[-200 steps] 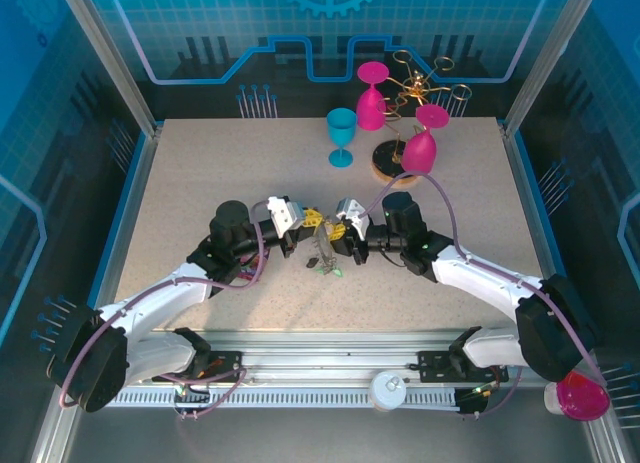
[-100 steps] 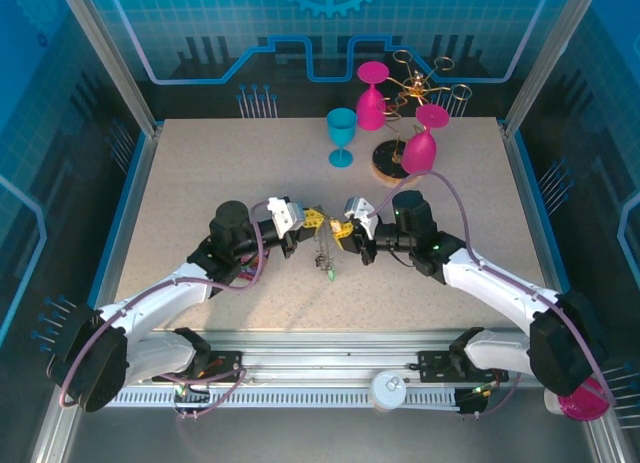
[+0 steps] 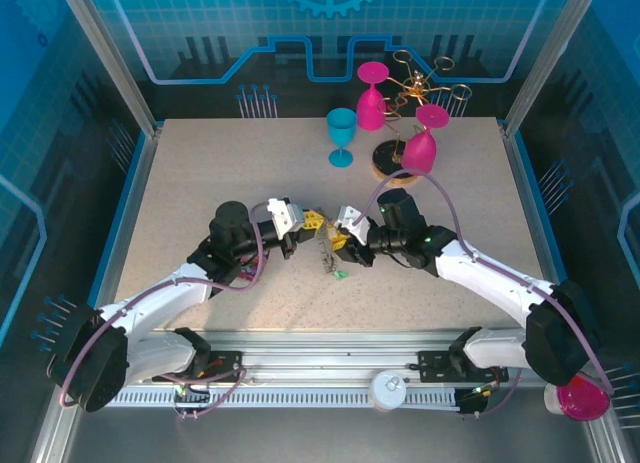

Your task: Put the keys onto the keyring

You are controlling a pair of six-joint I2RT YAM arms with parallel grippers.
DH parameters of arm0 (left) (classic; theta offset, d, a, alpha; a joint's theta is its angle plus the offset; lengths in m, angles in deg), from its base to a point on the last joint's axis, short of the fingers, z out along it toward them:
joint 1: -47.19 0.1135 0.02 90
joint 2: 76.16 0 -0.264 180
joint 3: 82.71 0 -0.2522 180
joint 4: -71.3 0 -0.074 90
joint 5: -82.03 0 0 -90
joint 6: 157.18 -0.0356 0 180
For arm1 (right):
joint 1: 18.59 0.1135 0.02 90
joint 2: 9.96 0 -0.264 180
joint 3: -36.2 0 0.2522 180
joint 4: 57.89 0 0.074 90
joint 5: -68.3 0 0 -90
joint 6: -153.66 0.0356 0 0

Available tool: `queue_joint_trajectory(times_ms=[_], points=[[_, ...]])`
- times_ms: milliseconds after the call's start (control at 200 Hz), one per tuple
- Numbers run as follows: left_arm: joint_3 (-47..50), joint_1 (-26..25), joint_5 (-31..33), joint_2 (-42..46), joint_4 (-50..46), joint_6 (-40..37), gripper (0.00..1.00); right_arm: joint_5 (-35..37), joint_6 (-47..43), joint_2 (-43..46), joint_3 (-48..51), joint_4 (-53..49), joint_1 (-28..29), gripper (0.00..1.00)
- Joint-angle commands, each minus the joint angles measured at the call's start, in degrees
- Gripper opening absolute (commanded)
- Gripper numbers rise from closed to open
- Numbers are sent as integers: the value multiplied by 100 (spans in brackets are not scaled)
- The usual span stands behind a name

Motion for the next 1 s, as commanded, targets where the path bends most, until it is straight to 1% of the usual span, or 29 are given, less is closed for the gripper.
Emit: queue_joint_trajectory(times_ms=[0, 40, 75, 130, 215, 275, 440, 560, 710, 911, 996], points=[[-21, 33, -57, 90, 255, -97, 0, -90, 99, 152, -112, -106, -99, 33], [-16, 38, -59, 90, 250, -107, 0, -92, 190, 283, -62, -29, -215, 40], [-13, 34, -72, 86, 257, -112, 0, -131, 224, 404, -22, 29, -330, 42], [-13, 41, -87, 85, 260, -114, 0, -211, 226, 593, 50, 76, -490, 44], [-4, 42, -127, 89, 279, -111, 0, -320, 54, 846, 121, 134, -589, 44], [-5, 45, -172, 89, 282, -107, 0, -383, -65, 962, 138, 243, -582, 43], [14, 48, -328, 89, 310, -107, 0, -470, -250, 1012, 176, 1002, -432, 34], [12, 43, -370, 83, 295, -109, 0, -668, -158, 797, -67, 1088, -353, 34], [-5, 42, -420, 48, 296, -112, 0, -676, -72, 574, -137, 1348, -235, 34], [-12, 42, -462, 48, 271, -115, 0, -647, -31, 392, -175, 1514, -167, 32], [-13, 47, -496, 48, 276, -109, 0, -638, -2, 349, -190, 1570, -163, 29]])
